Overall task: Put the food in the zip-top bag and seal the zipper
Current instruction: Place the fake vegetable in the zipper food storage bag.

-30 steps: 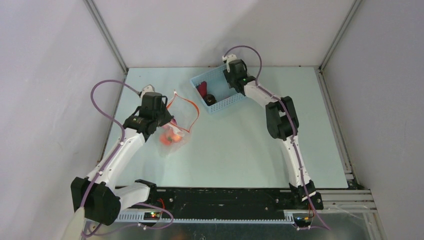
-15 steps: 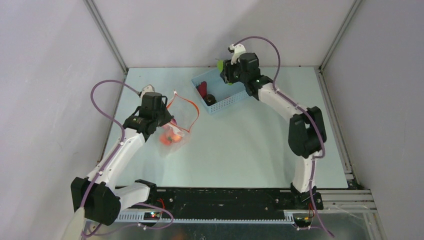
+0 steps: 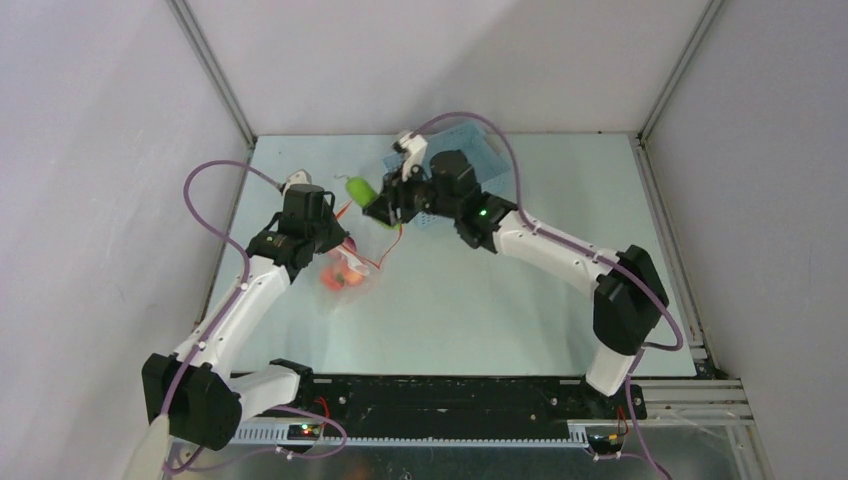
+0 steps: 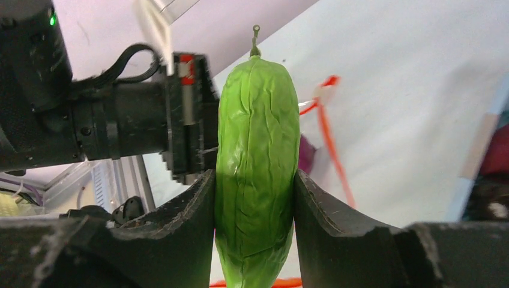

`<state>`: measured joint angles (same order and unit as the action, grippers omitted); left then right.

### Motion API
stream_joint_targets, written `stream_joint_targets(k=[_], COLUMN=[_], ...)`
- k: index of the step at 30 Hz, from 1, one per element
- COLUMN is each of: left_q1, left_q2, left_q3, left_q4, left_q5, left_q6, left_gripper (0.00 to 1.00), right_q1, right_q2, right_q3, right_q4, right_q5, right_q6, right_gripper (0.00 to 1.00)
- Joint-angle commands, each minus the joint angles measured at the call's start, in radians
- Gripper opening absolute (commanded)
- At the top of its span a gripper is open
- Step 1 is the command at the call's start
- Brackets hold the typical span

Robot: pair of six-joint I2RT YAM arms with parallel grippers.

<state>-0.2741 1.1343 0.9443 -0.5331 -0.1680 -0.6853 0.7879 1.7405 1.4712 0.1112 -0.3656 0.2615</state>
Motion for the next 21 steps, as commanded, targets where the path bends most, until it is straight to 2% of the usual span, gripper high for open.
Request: stream_joint_targets(k=[1, 5, 11, 13, 14, 16, 18, 21], left_q1=[0.005, 0.006, 0.005, 0.005, 0.005, 0.005, 0.005, 0.005], left_q2=[-0.006, -0.010, -0.013, -0.015, -0.016, -0.018, -0.019, -0.017], left_q3=[-0.001, -0.006, -0.004, -0.004, -0.004, -0.003, -0.002, -0.001], left_q4=[0.036, 0.040, 0.040, 0.040, 0.040, 0.041, 0.041, 0.041], left_q5=[0.027, 0.031, 0.035, 0.036, 0.035, 0.034, 0.031, 0.027], left_q6=[-0.022, -0.031, -0.039, -0.041, -0.042, -0.043, -0.044, -0.045], left_gripper=[0.00, 0.00, 0.00, 0.00, 0.00, 0.00, 0.00, 0.00], right_q1=[0.089, 0.135, 0.186, 0.194, 0.198, 0.202, 0.205, 0.204], right_q2=[0.032, 0.047, 0.051, 0.046, 0.044, 0.035, 0.030, 0.013], right_q3=[0.062, 0.062, 0.054, 0.050, 0.047, 0.045, 0.046, 0.049], right_q4=[-0.064, -0.075, -0.088, -0.086, -0.084, -0.079, -0.074, -0.067], right_q5=[0.265, 0.400, 0.546, 0.557, 0.552, 0.542, 0.526, 0.515], right_q6=[0.004, 0.082, 0.104, 0.101, 0.097, 0.066, 0.040, 0.001], right_gripper=[0.24, 0.27, 0.39, 0.57, 0.73, 0.93, 0.99, 0.99])
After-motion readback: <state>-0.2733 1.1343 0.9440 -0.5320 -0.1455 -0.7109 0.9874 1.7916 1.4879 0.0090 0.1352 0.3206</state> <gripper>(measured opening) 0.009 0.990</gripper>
